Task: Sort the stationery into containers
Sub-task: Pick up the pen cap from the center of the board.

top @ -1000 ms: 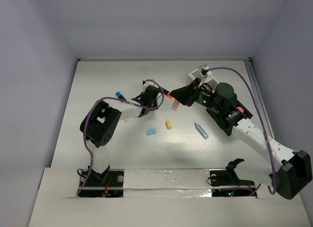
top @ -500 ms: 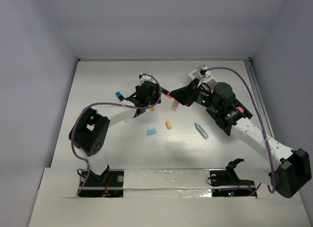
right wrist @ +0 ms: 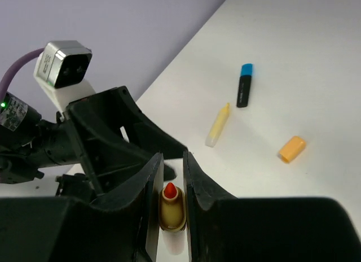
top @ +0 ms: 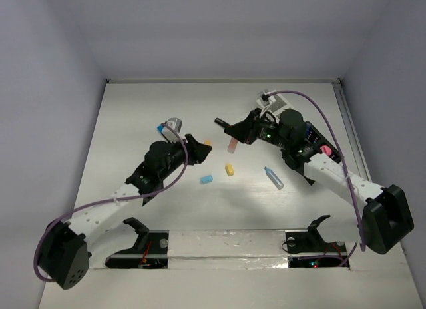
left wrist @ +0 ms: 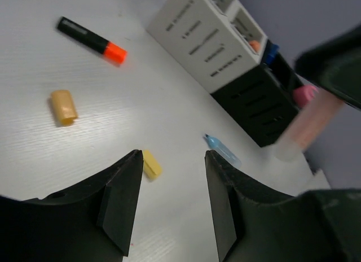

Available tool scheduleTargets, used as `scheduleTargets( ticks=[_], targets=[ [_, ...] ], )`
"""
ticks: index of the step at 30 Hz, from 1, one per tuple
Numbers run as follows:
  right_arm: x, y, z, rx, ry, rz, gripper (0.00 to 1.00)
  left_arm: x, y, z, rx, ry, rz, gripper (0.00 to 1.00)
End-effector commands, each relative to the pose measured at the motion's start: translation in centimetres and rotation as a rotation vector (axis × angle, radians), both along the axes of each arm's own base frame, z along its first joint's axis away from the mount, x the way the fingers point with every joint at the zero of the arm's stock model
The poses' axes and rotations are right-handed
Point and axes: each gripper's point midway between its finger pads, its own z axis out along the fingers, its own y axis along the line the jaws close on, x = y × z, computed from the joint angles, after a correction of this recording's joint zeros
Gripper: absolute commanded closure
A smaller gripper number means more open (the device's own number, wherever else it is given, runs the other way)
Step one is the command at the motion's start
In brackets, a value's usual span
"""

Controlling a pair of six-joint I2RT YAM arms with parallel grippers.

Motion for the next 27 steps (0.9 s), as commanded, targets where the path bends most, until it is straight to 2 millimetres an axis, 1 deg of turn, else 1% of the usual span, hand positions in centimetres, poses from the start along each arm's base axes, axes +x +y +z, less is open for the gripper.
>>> scheduleTargets(
  ticks=[1, 2, 4, 5, 7, 8, 10, 12, 14, 16, 18, 22, 27],
  targets=[
    [-0.7, 0.8, 5.1, 0.118, -0.112, 0.075, 0.99, -3.3, -1.7, 4.2, -0.159, -0.105, -0.182, 0.54],
    [-0.9, 0.9, 5.1, 0.132, -0.099, 0.090, 0.99, -4.2, -2.2, 5.2, -0.189, -0.136, -0.241, 0.53],
    [-1.5, 1.5, 5.4, 0.167, -0.118, 0.151, 0.99, -4.8, -2.6, 5.7, -0.215, -0.148, -0.279, 0.50],
    [-1.9, 1.7, 5.6, 0.188, -0.099, 0.175, 0.99, -5.4, -2.9, 6.5, -0.238, -0.173, -0.318, 0.49],
    [-2.6, 2.0, 6.0, 0.220, -0.120, 0.227, 0.99, -5.6, -3.3, 6.7, -0.260, -0.168, -0.341, 0.47],
    [-2.8, 2.1, 6.0, 0.233, -0.109, 0.241, 0.99, -6.0, -3.5, 7.2, -0.276, -0.188, -0.370, 0.46],
    [-2.9, 2.1, 6.2, 0.239, -0.114, 0.250, 0.99, -6.2, -3.9, 7.3, -0.292, -0.186, -0.394, 0.44],
    [-3.0, 2.1, 6.3, 0.241, -0.117, 0.255, 0.99, -6.6, -4.1, 7.8, -0.319, -0.194, -0.420, 0.44],
    [-3.2, 2.1, 6.4, 0.247, -0.116, 0.264, 0.98, -6.9, -4.3, 8.1, -0.339, -0.198, -0.445, 0.43],
    [-3.6, 2.2, 6.7, 0.255, -0.126, 0.293, 0.98, -6.7, -4.5, 8.0, -0.338, -0.193, -0.445, 0.44],
    [-4.0, 2.8, 6.7, 0.259, -0.110, 0.334, 0.98, -6.8, -4.6, 8.2, -0.343, -0.195, -0.456, 0.44],
    [-3.9, 3.5, 5.9, 0.254, -0.080, 0.358, 0.98, -6.9, -4.7, 8.5, -0.349, -0.205, -0.467, 0.46],
    [-4.2, 4.6, 5.0, 0.244, -0.047, 0.398, 0.98, -6.9, -5.0, 8.0, -0.347, -0.190, -0.481, 0.49]
  ],
)
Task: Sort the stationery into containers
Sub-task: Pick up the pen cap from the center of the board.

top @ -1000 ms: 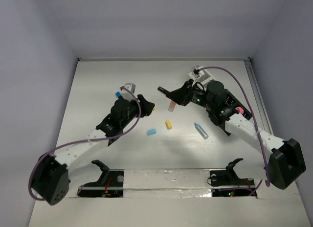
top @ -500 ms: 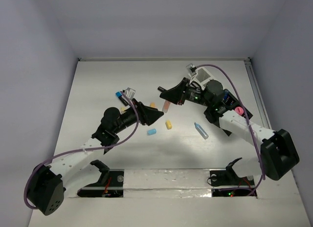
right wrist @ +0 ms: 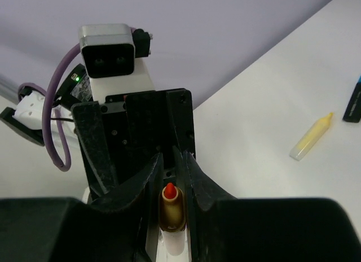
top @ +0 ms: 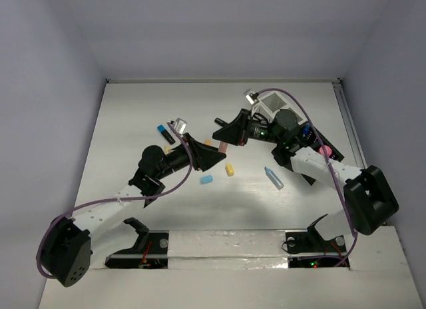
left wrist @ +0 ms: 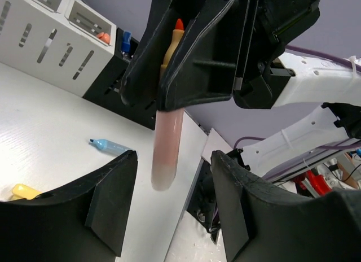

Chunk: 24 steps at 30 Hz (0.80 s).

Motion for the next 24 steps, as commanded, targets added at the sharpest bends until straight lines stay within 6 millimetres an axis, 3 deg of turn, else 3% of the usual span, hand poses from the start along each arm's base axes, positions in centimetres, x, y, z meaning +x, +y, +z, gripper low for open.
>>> scheduleTargets(
  ticks=[1, 11, 15, 16, 17, 19, 21, 22, 23, 24],
  targets=[
    [-0.9, 0.8, 2.6, 0.049, -0.074, 0.067, 0.98, -0.4, -0.2, 1.2, -0.043, -0.051, -0.037, 0.51],
    [-0.9, 2.0, 1.8, 0.043, -0.046, 0.107, 0.98, -0.5, -0.6, 0.1, -0.028, -0.019, -0.058, 0.60],
    [-0.8, 2.0, 1.7, 0.041, -0.042, 0.107, 0.98, -0.3, -0.6, -0.1, -0.020, -0.011, -0.050, 0.80],
    [-0.7, 2.1, 1.7, 0.041, -0.041, 0.106, 0.97, -0.3, -0.6, -0.1, -0.018, -0.012, -0.049, 0.93],
    [-0.7, 2.1, 1.7, 0.041, -0.041, 0.106, 0.98, -0.3, -0.6, -0.1, -0.017, -0.011, -0.049, 0.99],
    [-1.0, 2.3, 1.8, 0.037, -0.038, 0.113, 0.97, -0.2, -0.5, -0.2, -0.009, -0.016, -0.040, 1.00],
    [-0.7, 2.4, 1.6, 0.022, -0.034, 0.102, 0.89, 0.3, -0.2, -0.5, 0.005, -0.008, -0.007, 1.00],
    [-0.6, 2.4, 1.6, 0.014, -0.030, 0.093, 0.78, 0.3, 0.1, -0.2, 0.006, -0.016, 0.011, 1.00],
    [-0.4, 2.4, 1.5, -0.002, -0.051, 0.079, 0.67, 1.0, 0.5, -0.3, 0.016, -0.021, 0.059, 1.00],
    [-0.1, 2.3, 0.7, -0.041, -0.022, 0.064, 0.40, 1.3, 0.8, -0.9, 0.034, 0.001, 0.088, 1.00]
  ],
)
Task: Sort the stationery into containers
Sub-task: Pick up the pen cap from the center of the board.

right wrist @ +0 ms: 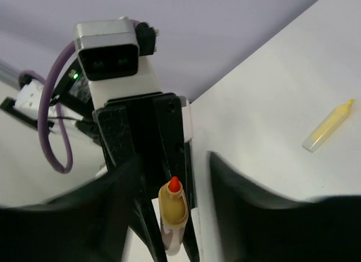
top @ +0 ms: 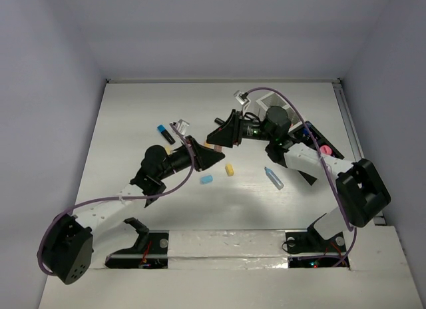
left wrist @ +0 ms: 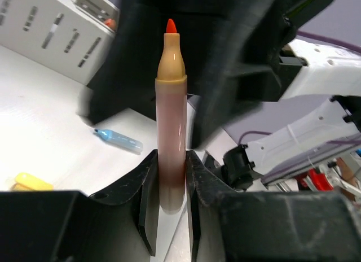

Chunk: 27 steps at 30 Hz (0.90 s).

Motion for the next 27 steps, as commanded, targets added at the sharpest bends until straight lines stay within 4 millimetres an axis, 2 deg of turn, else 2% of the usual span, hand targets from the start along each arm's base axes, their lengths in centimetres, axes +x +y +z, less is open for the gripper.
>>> scheduleTargets(
  ticks=[1, 2, 5, 6, 11, 14, 17, 19, 20, 21, 22, 23, 24, 25, 26, 27],
  targets=[
    [0.8, 0.2, 2.3, -0.014, -0.096, -0.064, 0.29, 1.1, 1.5, 0.9, 0.009, -0.042, 0.117, 1.00],
    [1.1, 0.1, 2.1, -0.030, -0.120, -0.085, 0.15, 1.9, 2.1, 0.4, 0.027, -0.030, 0.172, 1.00],
    [1.4, -0.5, 1.8, -0.066, -0.136, -0.132, 0.00, 3.1, 3.6, 0.9, 0.037, -0.030, 0.294, 1.00],
    [1.5, -0.7, 1.7, -0.075, -0.136, -0.145, 0.00, 3.6, 4.1, 0.3, 0.066, -0.009, 0.330, 1.00],
    [2.1, -1.6, 0.8, -0.126, -0.142, -0.224, 0.00, 6.0, 7.6, -0.4, 0.122, 0.023, 0.549, 1.00],
    [2.9, -2.0, -0.7, -0.172, -0.110, -0.275, 0.00, 6.8, 9.7, -0.9, 0.159, 0.024, 0.671, 1.00],
    [4.7, -2.4, -3.3, -0.252, -0.055, -0.358, 0.08, 6.9, 10.8, -0.9, 0.190, -0.005, 0.718, 1.00],
    [5.9, -2.4, -5.4, -0.319, -0.009, -0.394, 0.22, 6.9, 11.1, -1.1, 0.213, -0.019, 0.729, 1.00],
    [6.8, -2.6, -6.1, -0.346, 0.003, -0.432, 0.34, 6.9, 11.4, -1.3, 0.226, -0.032, 0.737, 1.00],
    [7.3, -2.7, -6.7, -0.366, 0.014, -0.450, 0.41, 6.8, 11.4, -1.5, 0.231, -0.036, 0.737, 1.00],
    [8.5, -3.0, -8.0, -0.420, 0.042, -0.499, 0.52, 6.7, 11.5, -1.4, 0.228, -0.044, 0.736, 1.00],
    [8.9, -2.9, -8.8, -0.456, 0.052, -0.522, 0.62, 6.6, 11.6, -2.3, 0.243, -0.044, 0.733, 1.00],
    [9.1, -2.7, -9.7, -0.497, 0.053, -0.533, 0.73, 6.6, 11.5, -2.1, 0.230, -0.060, 0.729, 1.00],
    [9.5, -2.9, -10.7, -0.541, 0.073, -0.547, 0.74, 6.5, 11.4, -2.3, 0.232, -0.069, 0.722, 1.00],
    [10.0, -2.2, -11.6, -0.570, 0.079, -0.552, 0.74, 6.4, 11.2, -3.1, 0.244, -0.073, 0.706, 1.00],
    [9.7, -1.7, -12.4, -0.603, 0.089, -0.545, 0.66, 6.3, 11.0, -2.9, 0.241, -0.099, 0.695, 1.00]
  ],
)
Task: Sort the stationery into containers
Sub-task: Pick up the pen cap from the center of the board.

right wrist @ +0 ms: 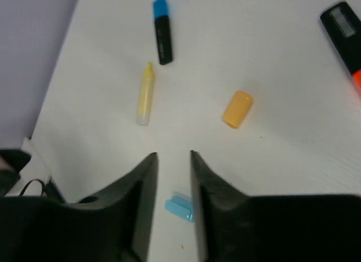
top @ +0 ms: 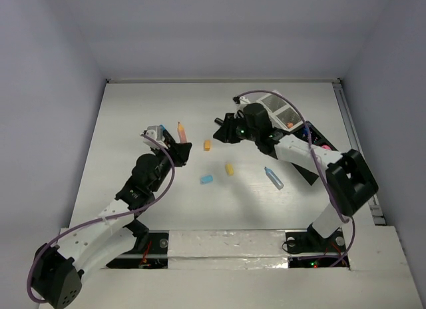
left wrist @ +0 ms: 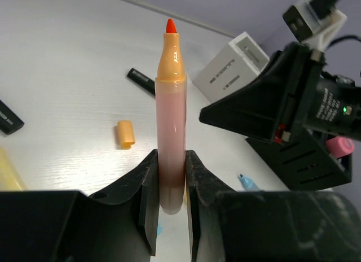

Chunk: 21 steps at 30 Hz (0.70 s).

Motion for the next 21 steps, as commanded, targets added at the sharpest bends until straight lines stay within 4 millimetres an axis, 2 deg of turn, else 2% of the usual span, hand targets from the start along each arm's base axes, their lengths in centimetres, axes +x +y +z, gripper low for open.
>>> scheduleTargets(
  ticks=[1, 2, 3, 5, 6, 10, 14, 21],
  targets=[
    [1.1, 0.8, -1.6, -0.141, 0.001, -0.064, 0.58, 0.0, 0.0, 0.4, 0.026, -0.085, -0.020, 1.00],
    [2.0, 1.1, -1.5, -0.166, -0.007, -0.095, 0.49, -0.3, -0.4, -0.2, 0.035, -0.083, -0.048, 1.00],
    [2.6, 1.1, -3.4, -0.208, 0.021, -0.106, 0.36, -0.3, -0.6, 0.1, 0.032, -0.104, -0.060, 1.00],
    [3.1, 1.3, -5.0, -0.265, 0.046, -0.127, 0.31, -0.8, -1.0, -0.4, 0.044, -0.119, -0.098, 1.00],
    [3.3, 2.0, -6.0, -0.294, 0.062, -0.123, 0.30, -0.9, -1.2, -0.1, 0.037, -0.135, -0.110, 1.00],
    [4.7, 2.3, -8.0, -0.388, 0.072, -0.177, 0.30, -1.4, -1.3, -0.2, 0.043, -0.162, -0.132, 1.00],
    [5.3, 2.9, -9.7, -0.456, 0.081, -0.198, 0.32, -1.9, -1.5, -0.2, 0.036, -0.179, -0.161, 1.00],
    [6.5, 3.3, -11.8, -0.500, 0.101, -0.223, 0.38, -2.2, -1.1, 0.2, 0.007, -0.199, -0.147, 1.00]
  ],
)
